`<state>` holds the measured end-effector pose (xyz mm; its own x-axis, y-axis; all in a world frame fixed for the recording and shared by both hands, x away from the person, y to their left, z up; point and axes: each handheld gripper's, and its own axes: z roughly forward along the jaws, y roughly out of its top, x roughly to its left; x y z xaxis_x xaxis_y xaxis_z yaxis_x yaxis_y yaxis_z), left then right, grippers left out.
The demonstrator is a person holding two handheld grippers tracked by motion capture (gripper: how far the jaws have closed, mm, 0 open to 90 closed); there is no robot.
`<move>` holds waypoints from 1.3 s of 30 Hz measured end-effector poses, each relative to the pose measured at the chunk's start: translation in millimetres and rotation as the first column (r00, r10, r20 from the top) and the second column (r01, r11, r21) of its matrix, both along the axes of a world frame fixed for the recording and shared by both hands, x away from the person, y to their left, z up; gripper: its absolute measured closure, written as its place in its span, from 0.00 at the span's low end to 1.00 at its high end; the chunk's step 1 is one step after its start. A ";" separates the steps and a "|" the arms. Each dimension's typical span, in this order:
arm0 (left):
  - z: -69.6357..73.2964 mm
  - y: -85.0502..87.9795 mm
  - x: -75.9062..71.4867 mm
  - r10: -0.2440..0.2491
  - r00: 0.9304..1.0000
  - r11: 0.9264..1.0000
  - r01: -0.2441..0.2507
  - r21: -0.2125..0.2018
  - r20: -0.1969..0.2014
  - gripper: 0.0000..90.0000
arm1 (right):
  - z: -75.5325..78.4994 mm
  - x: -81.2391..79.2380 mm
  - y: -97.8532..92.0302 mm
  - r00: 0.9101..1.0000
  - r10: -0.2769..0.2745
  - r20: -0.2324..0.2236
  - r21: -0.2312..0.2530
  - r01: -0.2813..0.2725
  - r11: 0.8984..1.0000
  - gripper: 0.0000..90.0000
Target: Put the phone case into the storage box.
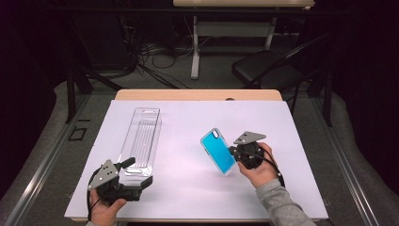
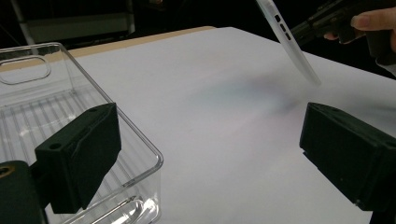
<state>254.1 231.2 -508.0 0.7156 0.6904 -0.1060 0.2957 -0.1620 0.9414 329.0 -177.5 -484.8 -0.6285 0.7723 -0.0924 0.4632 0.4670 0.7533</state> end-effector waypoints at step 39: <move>26.5 -99.8 51.5 -0.128 0.987 0.992 0.126 -0.022 -0.094 0.28 | 5.5 -16.2 16.6 0.987 -0.067 0.144 0.197 0.038 0.980 0.99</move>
